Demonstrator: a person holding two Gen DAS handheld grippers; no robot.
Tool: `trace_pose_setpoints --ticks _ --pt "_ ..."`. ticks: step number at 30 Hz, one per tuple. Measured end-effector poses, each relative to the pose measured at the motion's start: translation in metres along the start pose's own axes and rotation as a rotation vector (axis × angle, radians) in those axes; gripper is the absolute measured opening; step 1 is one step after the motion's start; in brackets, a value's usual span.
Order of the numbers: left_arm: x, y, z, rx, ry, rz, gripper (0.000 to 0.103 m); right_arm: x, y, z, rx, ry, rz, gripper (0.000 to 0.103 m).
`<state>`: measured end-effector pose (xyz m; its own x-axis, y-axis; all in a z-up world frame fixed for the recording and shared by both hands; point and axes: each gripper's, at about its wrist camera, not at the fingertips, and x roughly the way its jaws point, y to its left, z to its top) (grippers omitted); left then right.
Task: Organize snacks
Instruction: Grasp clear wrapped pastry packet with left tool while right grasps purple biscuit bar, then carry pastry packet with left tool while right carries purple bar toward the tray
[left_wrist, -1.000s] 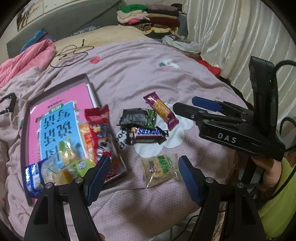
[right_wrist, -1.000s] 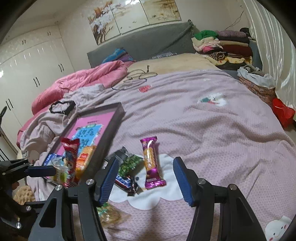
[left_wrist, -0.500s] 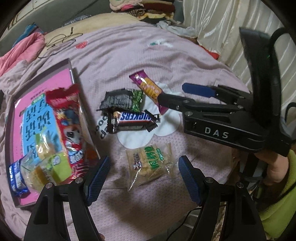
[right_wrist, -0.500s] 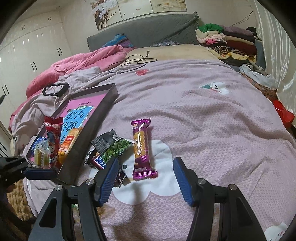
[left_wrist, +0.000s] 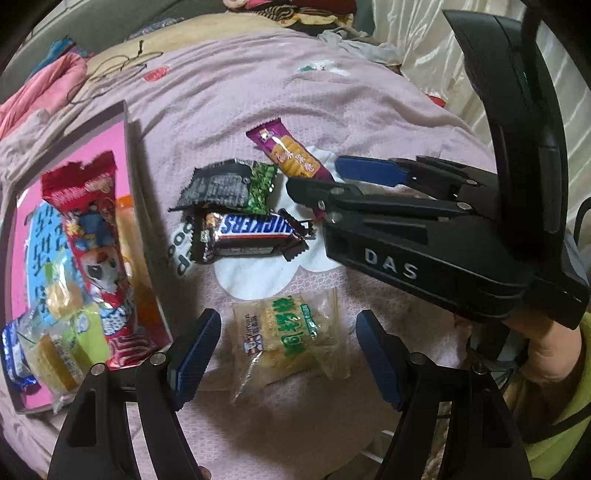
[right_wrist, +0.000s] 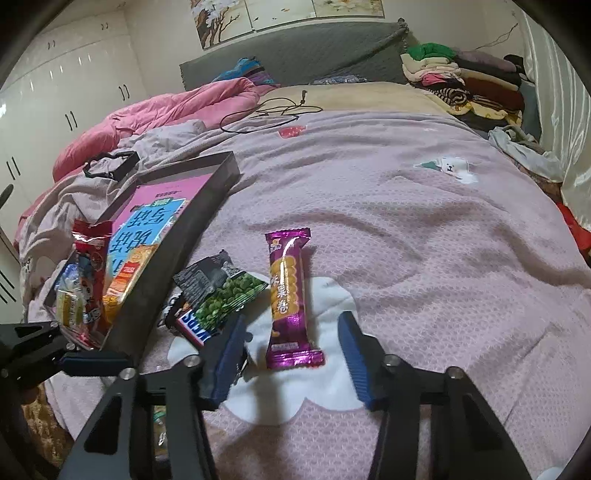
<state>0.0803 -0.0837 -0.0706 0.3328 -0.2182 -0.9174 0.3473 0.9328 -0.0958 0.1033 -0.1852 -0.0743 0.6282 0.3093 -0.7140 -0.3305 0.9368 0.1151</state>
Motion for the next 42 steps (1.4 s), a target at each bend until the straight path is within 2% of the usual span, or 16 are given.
trace_pose_setpoints --ticks 3,15,28,42 --pt "0.006 -0.001 0.003 -0.017 0.016 0.004 0.077 0.007 -0.001 0.001 -0.01 0.012 -0.02 0.037" --pt "0.023 0.001 0.009 -0.081 0.031 -0.003 0.071 0.018 -0.002 0.002 -0.016 0.006 -0.035 0.023" --pt "0.023 0.011 0.016 -0.119 0.022 -0.022 0.057 0.003 -0.02 0.003 0.082 -0.031 -0.007 0.022" --pt "-0.008 0.014 0.005 -0.116 -0.021 -0.057 0.056 -0.009 -0.023 0.004 0.113 -0.077 0.01 0.022"
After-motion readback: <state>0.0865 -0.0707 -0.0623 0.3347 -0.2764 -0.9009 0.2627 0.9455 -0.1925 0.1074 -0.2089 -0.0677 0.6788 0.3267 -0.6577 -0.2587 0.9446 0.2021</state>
